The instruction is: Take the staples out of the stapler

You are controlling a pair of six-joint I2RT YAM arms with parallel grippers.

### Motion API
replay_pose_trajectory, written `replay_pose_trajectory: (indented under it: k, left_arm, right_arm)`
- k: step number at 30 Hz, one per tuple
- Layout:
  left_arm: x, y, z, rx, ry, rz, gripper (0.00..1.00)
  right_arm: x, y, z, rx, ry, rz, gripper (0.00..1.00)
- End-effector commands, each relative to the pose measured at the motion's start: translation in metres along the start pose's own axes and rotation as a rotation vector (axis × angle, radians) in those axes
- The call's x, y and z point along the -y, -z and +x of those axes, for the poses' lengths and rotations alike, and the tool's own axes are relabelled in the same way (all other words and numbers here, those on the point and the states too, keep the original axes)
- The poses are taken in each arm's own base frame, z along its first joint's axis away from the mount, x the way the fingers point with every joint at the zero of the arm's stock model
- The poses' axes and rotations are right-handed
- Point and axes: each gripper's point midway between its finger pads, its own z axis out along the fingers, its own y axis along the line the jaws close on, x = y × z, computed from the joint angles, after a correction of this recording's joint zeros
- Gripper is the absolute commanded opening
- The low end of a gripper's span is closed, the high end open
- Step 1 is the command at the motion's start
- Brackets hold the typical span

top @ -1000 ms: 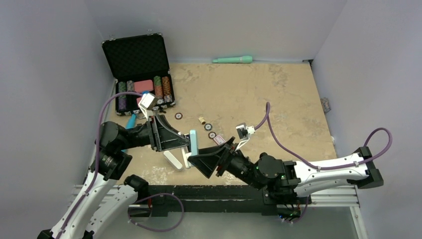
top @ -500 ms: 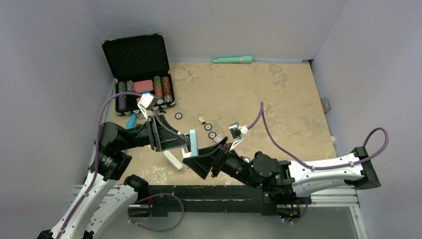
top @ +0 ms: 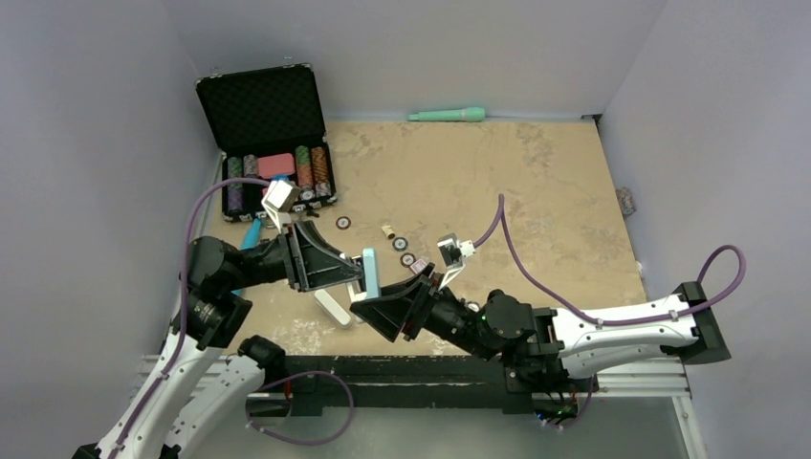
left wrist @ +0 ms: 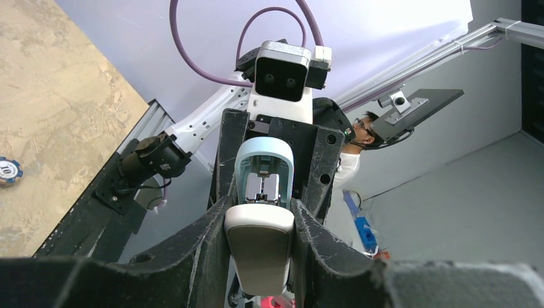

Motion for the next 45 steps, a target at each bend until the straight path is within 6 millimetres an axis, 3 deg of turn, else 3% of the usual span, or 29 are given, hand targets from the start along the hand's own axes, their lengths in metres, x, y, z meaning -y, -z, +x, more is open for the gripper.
replay_pose_trajectory:
  k: [1,11,17,18,19,22,24,34,45]
  left_arm:
    - [0.009,0.001,-0.004,0.025,-0.064,0.028,0.0]
    - [0.006,0.002,-0.004,0.033,-0.072,0.016,0.0]
    - [-0.004,0.005,-0.002,0.038,-0.077,-0.039,0.0]
    - [-0.008,0.006,-0.001,0.04,-0.076,-0.066,0.06]
    - [-0.01,0.007,0.0,0.041,-0.082,-0.085,0.19]
    - [-0.016,0.01,0.002,0.032,-0.097,-0.121,0.73]
    - [-0.02,0.013,0.004,0.031,-0.112,-0.166,0.98]
    - [-0.061,0.052,0.006,0.053,-0.248,-0.513,1.0]
    - [-0.147,0.116,-0.004,0.026,-0.416,-0.996,1.0]
  right_arm:
    - [-0.024,-0.006,-0.02,0.047,-0.024,-0.059,0.53]
    - [-0.021,-0.008,-0.015,0.035,-0.027,-0.05,0.38]
    - [-0.015,-0.008,-0.012,0.028,-0.035,-0.03,0.0]
    - [-0.013,-0.008,-0.012,0.029,-0.038,-0.019,0.0]
    - [-0.011,-0.008,-0.011,0.024,-0.038,-0.008,0.0]
    - [-0.004,-0.007,-0.009,0.019,-0.042,0.019,0.0]
    - [0.0,-0.006,-0.008,0.015,-0.043,0.04,0.0]
    - [0.028,0.006,-0.004,-0.013,-0.035,0.164,0.0]
    - [0.077,0.022,-0.029,-0.059,0.019,0.304,0.0]
